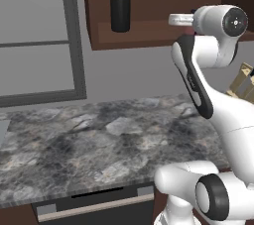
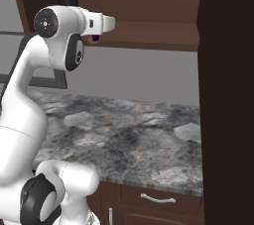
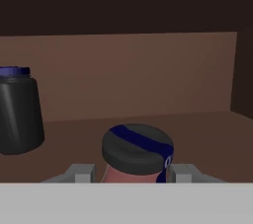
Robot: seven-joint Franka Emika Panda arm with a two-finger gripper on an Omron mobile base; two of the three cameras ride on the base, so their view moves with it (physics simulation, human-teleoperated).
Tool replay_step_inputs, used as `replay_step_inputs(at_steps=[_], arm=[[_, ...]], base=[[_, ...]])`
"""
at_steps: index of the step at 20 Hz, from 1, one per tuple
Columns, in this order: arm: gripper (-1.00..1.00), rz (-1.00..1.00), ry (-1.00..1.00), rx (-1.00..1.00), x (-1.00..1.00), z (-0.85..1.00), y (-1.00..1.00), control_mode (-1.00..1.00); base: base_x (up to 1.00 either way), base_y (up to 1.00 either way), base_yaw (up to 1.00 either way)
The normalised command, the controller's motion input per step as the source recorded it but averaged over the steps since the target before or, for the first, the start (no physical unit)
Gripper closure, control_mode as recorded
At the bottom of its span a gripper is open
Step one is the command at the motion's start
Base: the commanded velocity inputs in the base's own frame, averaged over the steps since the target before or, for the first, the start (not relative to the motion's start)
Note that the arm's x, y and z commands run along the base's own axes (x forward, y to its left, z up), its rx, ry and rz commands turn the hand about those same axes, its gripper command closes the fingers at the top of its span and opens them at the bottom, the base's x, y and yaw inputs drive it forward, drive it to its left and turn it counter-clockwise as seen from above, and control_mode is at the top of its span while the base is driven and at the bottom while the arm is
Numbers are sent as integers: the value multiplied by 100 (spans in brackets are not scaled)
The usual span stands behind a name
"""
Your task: Sort all alcoholic drinks to one cabinet, and non-alcoholic drinks to the other.
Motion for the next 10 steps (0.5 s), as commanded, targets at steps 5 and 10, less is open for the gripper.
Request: replay_step_inputs(at_steps=[5,10], arm=[[100,2,0,0,30,-3,0,-100],[100,2,1,0,32,-2,0,-100]], base=[[0,0,0],[0,0,0]])
